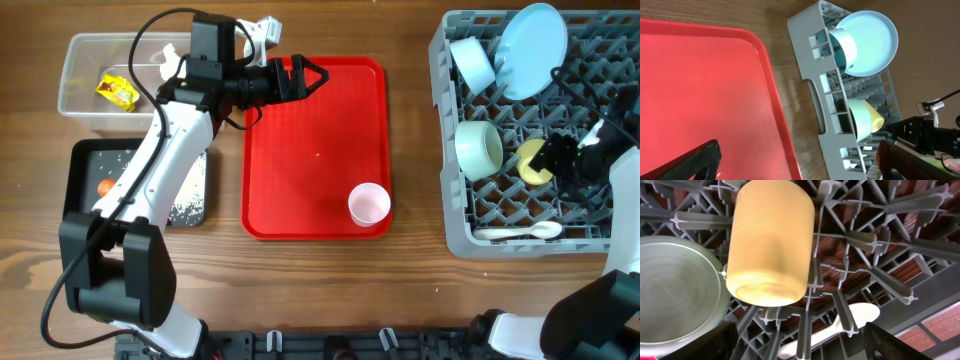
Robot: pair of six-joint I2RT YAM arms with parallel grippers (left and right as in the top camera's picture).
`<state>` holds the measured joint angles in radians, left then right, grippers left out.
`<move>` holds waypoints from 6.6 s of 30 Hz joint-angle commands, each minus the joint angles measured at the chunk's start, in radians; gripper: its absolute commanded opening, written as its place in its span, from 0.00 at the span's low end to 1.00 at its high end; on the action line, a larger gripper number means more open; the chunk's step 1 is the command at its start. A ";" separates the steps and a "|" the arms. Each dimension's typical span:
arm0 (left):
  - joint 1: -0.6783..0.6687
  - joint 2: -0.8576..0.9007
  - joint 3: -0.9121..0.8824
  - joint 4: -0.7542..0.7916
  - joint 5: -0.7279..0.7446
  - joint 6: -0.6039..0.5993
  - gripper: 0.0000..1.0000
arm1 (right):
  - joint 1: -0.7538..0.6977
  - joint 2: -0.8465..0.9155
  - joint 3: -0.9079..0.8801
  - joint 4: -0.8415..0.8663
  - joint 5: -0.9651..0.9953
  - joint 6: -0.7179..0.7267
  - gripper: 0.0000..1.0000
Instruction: Sort waste into correct bins and load items into the dishwasher rack
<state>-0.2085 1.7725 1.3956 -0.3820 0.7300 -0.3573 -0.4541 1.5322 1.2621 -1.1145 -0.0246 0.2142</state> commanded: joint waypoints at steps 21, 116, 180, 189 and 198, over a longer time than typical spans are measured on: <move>-0.003 -0.011 -0.002 0.000 -0.003 0.009 1.00 | 0.002 0.069 -0.013 0.064 0.173 0.142 0.87; -0.003 -0.011 -0.002 -0.144 -0.127 0.012 1.00 | 0.608 0.048 -0.161 -0.099 0.246 0.234 0.94; -0.075 -0.011 -0.001 -0.341 -0.209 0.145 0.99 | 0.653 -0.406 0.137 -0.035 -0.037 -0.005 1.00; -0.220 -0.011 -0.001 -0.334 -0.255 0.144 1.00 | 0.653 -0.406 0.137 -0.039 0.000 -0.003 1.00; -0.305 -0.011 -0.002 -0.446 -0.327 0.145 0.92 | 0.556 -0.406 0.137 -0.026 0.046 0.076 1.00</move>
<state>-0.4850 1.7725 1.3956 -0.8097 0.4774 -0.2298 0.1577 1.1278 1.3911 -1.1439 -0.0040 0.2489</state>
